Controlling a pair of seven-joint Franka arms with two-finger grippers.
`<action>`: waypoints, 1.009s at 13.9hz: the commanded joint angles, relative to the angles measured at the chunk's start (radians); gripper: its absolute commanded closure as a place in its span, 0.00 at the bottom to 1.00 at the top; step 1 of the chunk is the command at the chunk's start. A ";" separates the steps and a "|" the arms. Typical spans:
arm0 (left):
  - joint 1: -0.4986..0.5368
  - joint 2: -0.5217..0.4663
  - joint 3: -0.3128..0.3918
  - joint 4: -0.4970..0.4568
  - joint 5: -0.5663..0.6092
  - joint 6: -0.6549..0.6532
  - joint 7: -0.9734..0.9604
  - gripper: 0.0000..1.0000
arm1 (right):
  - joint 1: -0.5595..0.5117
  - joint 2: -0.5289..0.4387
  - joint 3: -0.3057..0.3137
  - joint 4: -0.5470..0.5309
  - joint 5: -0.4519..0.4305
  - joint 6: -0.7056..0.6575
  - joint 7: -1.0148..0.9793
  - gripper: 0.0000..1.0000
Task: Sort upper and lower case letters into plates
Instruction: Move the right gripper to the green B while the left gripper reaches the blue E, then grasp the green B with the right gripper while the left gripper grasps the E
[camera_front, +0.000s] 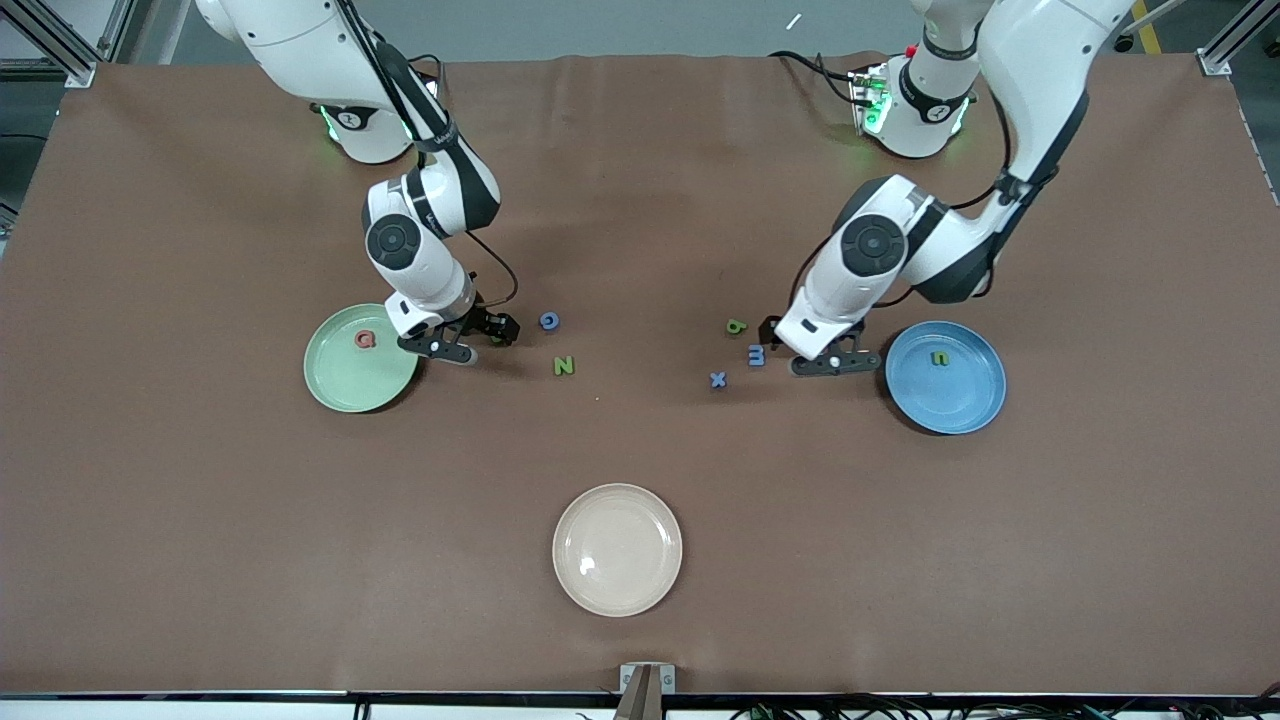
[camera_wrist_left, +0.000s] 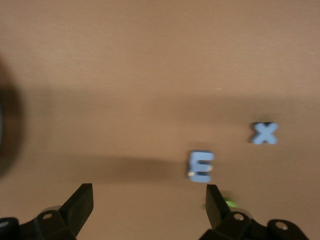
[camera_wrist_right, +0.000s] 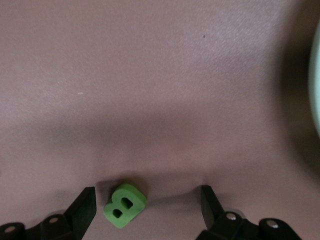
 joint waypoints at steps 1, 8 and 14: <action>-0.020 0.049 0.002 0.022 0.015 0.059 -0.073 0.01 | 0.038 0.004 -0.010 -0.017 0.018 0.034 0.035 0.08; -0.047 0.180 0.006 0.088 0.152 0.081 -0.272 0.01 | 0.054 0.011 -0.010 -0.017 0.018 0.035 0.047 0.46; -0.073 0.221 0.014 0.120 0.206 0.079 -0.355 0.18 | 0.045 -0.001 -0.018 -0.011 0.004 0.011 0.032 1.00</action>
